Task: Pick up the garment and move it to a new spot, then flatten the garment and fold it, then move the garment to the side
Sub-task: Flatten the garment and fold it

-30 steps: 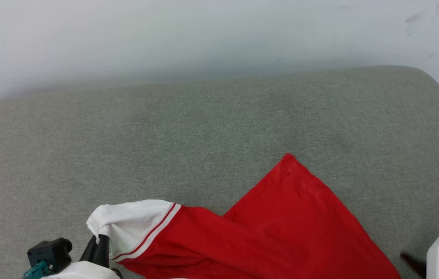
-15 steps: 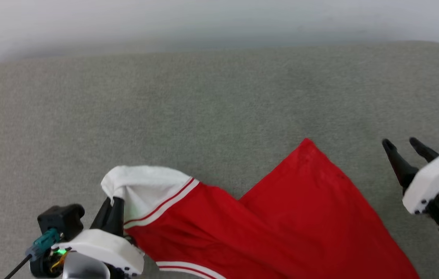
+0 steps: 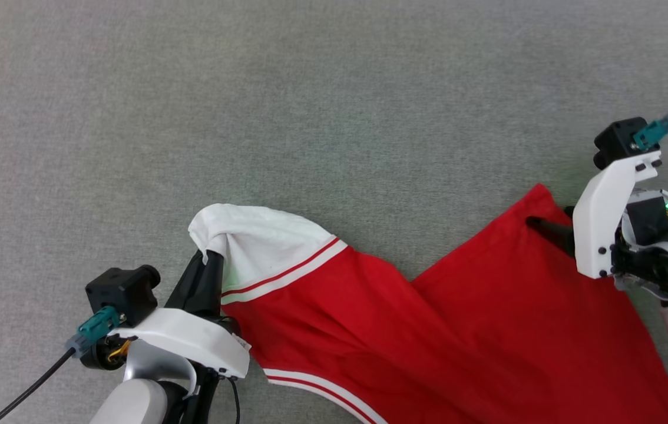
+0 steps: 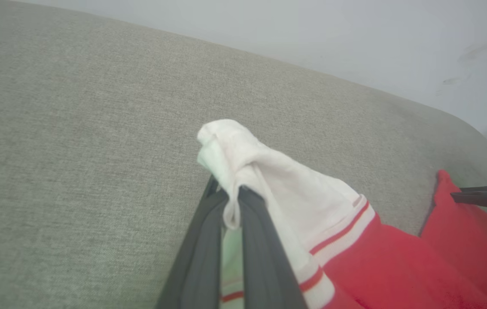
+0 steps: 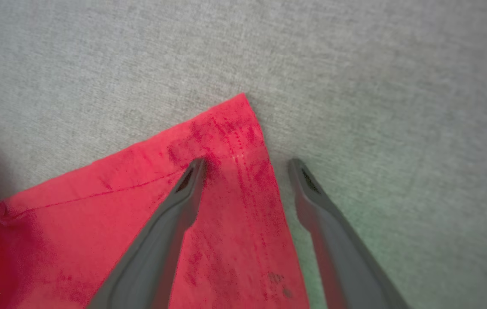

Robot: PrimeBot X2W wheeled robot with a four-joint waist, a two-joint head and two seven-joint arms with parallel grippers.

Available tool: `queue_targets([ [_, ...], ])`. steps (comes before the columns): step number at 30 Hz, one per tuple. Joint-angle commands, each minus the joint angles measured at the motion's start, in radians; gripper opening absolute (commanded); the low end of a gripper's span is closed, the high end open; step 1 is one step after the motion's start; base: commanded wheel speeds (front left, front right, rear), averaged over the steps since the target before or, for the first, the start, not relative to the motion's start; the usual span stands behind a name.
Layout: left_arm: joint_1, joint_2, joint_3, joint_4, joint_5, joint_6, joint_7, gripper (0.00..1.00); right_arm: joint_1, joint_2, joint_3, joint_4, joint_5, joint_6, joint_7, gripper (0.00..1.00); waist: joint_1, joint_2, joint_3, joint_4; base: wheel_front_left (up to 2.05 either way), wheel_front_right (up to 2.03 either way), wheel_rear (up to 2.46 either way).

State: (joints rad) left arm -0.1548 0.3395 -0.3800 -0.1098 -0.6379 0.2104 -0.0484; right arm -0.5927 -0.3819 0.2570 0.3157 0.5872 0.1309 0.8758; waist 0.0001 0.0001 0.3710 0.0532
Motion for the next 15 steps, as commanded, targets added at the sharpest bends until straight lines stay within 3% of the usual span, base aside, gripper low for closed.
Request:
queue_targets([
  [1, -0.017, -0.002, 0.001, 0.005, 0.003, -0.006, -0.007, 0.00, -0.003, 0.006, 0.024, 0.017, 0.010, 0.000, 0.020, 1.00, -0.0001, -0.0001, 0.022, 0.021, 0.00, 0.00, 0.00],
  [4, -0.023, -0.009, -0.003, 0.023, -0.003, -0.011, -0.013, 0.00, 0.019, 0.017, 0.088, 0.060, 0.034, 0.001, 0.074, 1.00, -0.0001, -0.0001, 0.025, 0.027, 0.00, 0.00, 0.00],
  [5, -0.024, -0.011, -0.002, 0.029, -0.005, -0.013, -0.016, 0.00, 0.027, 0.019, 0.104, 0.075, 0.040, 0.001, 0.091, 0.79, -0.0001, -0.0001, 0.024, 0.029, 0.00, 0.00, 0.00],
  [6, -0.024, -0.012, -0.003, 0.033, -0.008, -0.016, -0.017, 0.00, 0.033, 0.018, 0.116, 0.086, 0.045, 0.001, 0.103, 0.24, -0.0001, -0.0001, 0.021, 0.030, 0.00, 0.00, 0.00],
  [7, -0.022, -0.012, -0.003, 0.037, -0.007, -0.016, -0.019, 0.00, 0.034, 0.017, 0.126, 0.091, 0.049, 0.001, 0.109, 0.00, -0.0001, -0.0001, 0.018, 0.030, 0.00, 0.00, 0.00],
  [12, 0.001, -0.014, 0.002, 0.063, -0.022, -0.017, -0.026, 0.00, 0.016, -0.010, 0.139, 0.104, 0.069, 0.001, 0.078, 0.00, -0.0001, -0.0001, -0.027, 0.026, 0.00, 0.00, 0.00],
  [15, 0.009, -0.004, 0.016, 0.071, -0.033, -0.017, -0.032, 0.00, -0.011, -0.023, 0.141, 0.083, 0.072, 0.001, 0.005, 0.00, -0.0001, -0.0001, -0.074, 0.016, 0.00, 0.00, 0.00],
])
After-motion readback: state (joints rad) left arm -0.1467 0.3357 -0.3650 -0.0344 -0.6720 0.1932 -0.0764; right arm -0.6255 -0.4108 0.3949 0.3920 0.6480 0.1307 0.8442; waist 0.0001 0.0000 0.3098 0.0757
